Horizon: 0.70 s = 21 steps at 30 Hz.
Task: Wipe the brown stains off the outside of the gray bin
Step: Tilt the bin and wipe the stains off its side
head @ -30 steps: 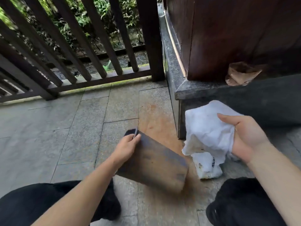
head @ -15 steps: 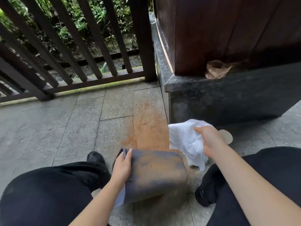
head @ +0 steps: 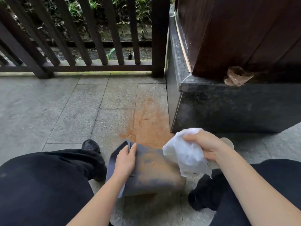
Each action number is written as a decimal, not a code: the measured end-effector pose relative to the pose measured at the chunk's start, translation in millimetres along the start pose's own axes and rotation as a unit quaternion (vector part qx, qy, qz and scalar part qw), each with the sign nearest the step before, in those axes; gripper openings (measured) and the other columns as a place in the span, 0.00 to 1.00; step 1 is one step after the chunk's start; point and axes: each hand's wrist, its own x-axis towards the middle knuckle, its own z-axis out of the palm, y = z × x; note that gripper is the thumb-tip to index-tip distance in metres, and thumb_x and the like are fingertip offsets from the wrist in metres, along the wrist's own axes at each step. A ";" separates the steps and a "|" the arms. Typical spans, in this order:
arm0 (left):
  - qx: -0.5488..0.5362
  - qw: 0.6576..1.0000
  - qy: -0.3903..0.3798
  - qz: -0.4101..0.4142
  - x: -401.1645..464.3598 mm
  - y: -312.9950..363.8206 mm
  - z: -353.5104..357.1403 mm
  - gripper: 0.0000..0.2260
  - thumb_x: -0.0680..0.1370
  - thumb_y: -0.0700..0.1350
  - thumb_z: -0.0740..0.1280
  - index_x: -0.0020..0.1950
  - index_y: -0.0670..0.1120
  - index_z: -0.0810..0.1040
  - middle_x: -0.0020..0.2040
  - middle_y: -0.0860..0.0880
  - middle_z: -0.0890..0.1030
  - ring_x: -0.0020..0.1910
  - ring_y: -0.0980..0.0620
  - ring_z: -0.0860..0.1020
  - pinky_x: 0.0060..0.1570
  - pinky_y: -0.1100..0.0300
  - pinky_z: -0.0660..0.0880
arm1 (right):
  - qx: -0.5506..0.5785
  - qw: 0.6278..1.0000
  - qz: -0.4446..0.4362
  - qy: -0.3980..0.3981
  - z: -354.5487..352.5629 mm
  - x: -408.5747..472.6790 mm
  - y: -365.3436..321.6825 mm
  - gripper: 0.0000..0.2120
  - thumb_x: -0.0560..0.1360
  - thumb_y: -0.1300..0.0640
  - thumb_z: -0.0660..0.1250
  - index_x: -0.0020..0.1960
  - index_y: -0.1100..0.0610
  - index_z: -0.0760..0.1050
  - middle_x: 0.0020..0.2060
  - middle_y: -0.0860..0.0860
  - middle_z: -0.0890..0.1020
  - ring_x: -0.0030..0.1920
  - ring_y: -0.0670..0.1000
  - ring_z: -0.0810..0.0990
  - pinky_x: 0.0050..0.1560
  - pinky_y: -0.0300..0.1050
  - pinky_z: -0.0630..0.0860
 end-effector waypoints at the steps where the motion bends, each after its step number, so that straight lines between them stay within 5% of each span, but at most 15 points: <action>1: 0.000 1.000 0.002 -0.001 0.5 -0.2 -0.1 0.19 0.83 0.56 0.61 0.35 0.48 0.69 0.28 0.57 0.72 0.32 0.57 0.71 0.36 0.55 0.67 | -0.038 0.999 -0.017 -0.028 1.3 -4.7 -6.4 0.12 0.80 0.61 0.62 0.53 0.56 0.84 0.53 0.57 0.85 0.56 0.56 0.83 0.61 0.52 0.77; 4: 0.003 1.000 0.009 -0.009 0.4 2.8 2.6 0.21 0.82 0.56 0.60 0.36 0.43 0.68 0.29 0.56 0.72 0.32 0.53 0.70 0.36 0.55 0.66 | -0.184 0.982 -0.047 -0.010 5.7 -15.8 -27.0 0.09 0.78 0.54 0.65 0.49 0.50 0.85 0.50 0.55 0.86 0.55 0.56 0.84 0.60 0.55 0.79; 8: 0.003 1.000 -0.010 -0.017 1.0 5.4 5.5 0.25 0.82 0.58 0.59 0.42 0.35 0.71 0.35 0.46 0.76 0.36 0.50 0.74 0.37 0.54 0.67 | -0.259 0.961 -0.057 0.084 9.4 -16.4 -47.5 0.07 0.75 0.56 0.70 0.51 0.56 0.83 0.48 0.59 0.85 0.53 0.61 0.83 0.58 0.60 0.78; 11: -0.002 1.000 -0.012 -0.012 2.1 5.0 5.4 0.24 0.82 0.57 0.59 0.43 0.36 0.73 0.37 0.44 0.78 0.38 0.48 0.76 0.38 0.54 0.68 | -0.318 0.936 -0.032 0.144 9.5 -15.7 -56.1 0.27 0.73 0.53 0.73 0.66 0.63 0.68 0.57 0.60 0.78 0.55 0.58 0.80 0.58 0.56 0.78; 14: -0.006 1.000 -0.011 -0.014 3.6 4.8 6.6 0.23 0.82 0.56 0.59 0.44 0.37 0.75 0.39 0.44 0.80 0.40 0.48 0.78 0.38 0.55 0.69 | -0.319 0.930 -0.052 0.178 8.6 -17.7 -59.6 0.45 0.70 0.55 0.75 0.78 0.52 0.53 0.70 0.57 0.70 0.61 0.58 0.76 0.54 0.49 0.74; 17: -0.005 1.000 -0.010 -0.012 4.4 4.8 7.4 0.22 0.83 0.56 0.59 0.42 0.38 0.74 0.38 0.45 0.80 0.39 0.50 0.77 0.39 0.55 0.69 | -0.344 0.931 -0.069 0.097 4.7 -18.5 -64.1 0.40 0.69 0.57 0.76 0.75 0.40 0.64 0.74 0.49 0.68 0.69 0.54 0.70 0.59 0.47 0.68; 21: -0.003 0.999 -0.018 -0.026 5.1 3.9 7.5 0.20 0.82 0.57 0.59 0.37 0.44 0.69 0.36 0.47 0.77 0.39 0.48 0.76 0.38 0.53 0.68 | -0.442 0.893 -0.057 0.056 8.2 -18.2 -70.8 0.35 0.65 0.61 0.78 0.69 0.44 0.73 0.67 0.46 0.74 0.62 0.50 0.73 0.54 0.45 0.70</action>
